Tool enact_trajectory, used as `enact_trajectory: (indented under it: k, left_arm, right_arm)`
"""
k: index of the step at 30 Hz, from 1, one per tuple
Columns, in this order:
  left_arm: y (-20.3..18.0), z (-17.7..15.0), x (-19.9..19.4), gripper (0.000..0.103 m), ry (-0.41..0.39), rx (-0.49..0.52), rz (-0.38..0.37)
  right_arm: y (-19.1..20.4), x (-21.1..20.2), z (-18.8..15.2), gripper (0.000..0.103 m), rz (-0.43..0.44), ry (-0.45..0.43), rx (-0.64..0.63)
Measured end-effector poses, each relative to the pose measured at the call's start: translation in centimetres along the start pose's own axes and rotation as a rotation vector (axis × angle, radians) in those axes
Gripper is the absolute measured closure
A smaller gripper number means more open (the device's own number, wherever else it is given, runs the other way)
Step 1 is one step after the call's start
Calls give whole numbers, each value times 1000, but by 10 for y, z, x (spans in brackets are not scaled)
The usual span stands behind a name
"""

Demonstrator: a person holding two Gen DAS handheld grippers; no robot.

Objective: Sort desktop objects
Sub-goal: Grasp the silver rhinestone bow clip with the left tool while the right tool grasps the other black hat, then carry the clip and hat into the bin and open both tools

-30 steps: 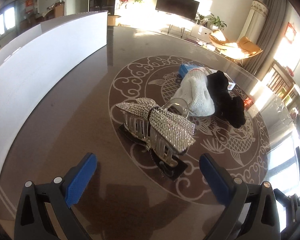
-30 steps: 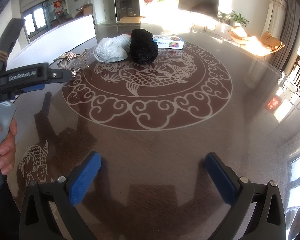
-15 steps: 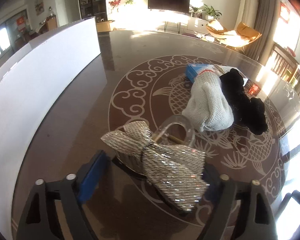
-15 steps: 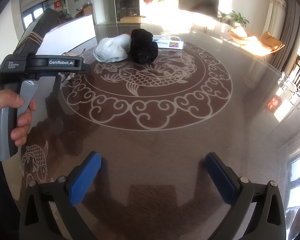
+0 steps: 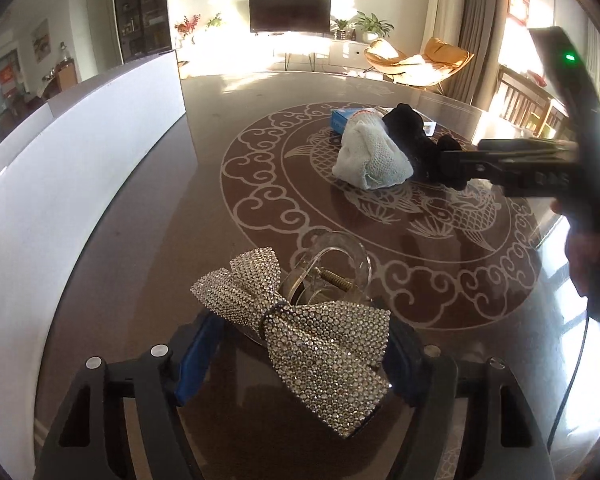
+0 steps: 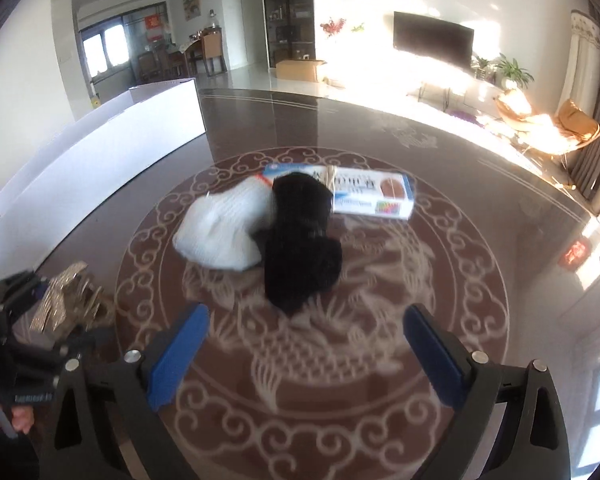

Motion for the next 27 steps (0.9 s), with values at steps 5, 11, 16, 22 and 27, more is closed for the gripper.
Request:
enact_trajectory:
  k: [5,11,16,22,27]
  left_arm:
    - [3,-1,-13,31,-22,-33,-51]
    - [15,7,-36,38,-78,-117,-131]
    - [17,8,-37,38,-75,-138,-132]
    - [24,9,-62,38,-116,-159,-113]
    - [60,33,-120,38,-198,-237,-100]
  right_arm:
    - [1,62,21,33,79,154,-40]
    - [14,11,-1,65,83,55,-9]
    - [28,-41,-47,65,130,45,8]
    - [45,-60,-72,65,186,77,27]
    - [73,-68,-33,65,248,30,-16]
Point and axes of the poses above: each gripper's, at about its wrist camera, not at the fingertips, and x roughly the way its jaws point, y to its left, z to its top, the point moved 6 cm from there along x, roughly the way its jaws point, and after that the axes turned 9 degrees about -x, right-handed, at the moved point
